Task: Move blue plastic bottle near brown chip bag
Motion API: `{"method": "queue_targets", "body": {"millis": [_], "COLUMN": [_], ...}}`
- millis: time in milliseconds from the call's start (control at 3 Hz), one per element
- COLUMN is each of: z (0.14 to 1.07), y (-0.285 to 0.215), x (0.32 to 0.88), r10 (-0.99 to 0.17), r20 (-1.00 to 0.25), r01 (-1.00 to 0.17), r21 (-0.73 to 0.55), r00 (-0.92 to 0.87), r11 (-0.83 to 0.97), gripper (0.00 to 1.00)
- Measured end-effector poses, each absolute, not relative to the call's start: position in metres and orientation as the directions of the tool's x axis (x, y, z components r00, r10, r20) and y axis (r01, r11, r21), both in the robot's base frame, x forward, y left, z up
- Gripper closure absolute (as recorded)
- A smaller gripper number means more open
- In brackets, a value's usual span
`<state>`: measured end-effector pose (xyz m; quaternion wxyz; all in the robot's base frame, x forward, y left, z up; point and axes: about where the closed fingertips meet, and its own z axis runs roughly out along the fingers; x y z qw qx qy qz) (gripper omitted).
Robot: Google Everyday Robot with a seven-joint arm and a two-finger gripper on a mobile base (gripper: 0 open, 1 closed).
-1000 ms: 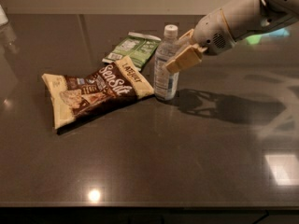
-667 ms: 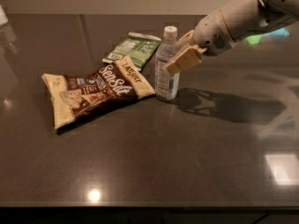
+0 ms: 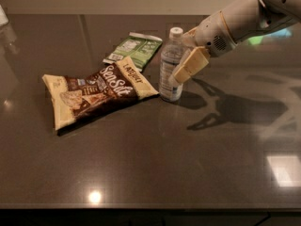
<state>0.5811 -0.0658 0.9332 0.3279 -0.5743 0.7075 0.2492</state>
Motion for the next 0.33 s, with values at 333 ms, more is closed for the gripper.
{"method": "queue_targets", "body": {"millis": [333], "z": [0.9332], "y": [-0.0657], "x": [0.5811], "r10": [-0.649], "r20": [-0.750], "r01": [-0.976], "r21": [-0.024], "r00": [-0.125], "r11": [0.216], "gripper": [0.00]}}
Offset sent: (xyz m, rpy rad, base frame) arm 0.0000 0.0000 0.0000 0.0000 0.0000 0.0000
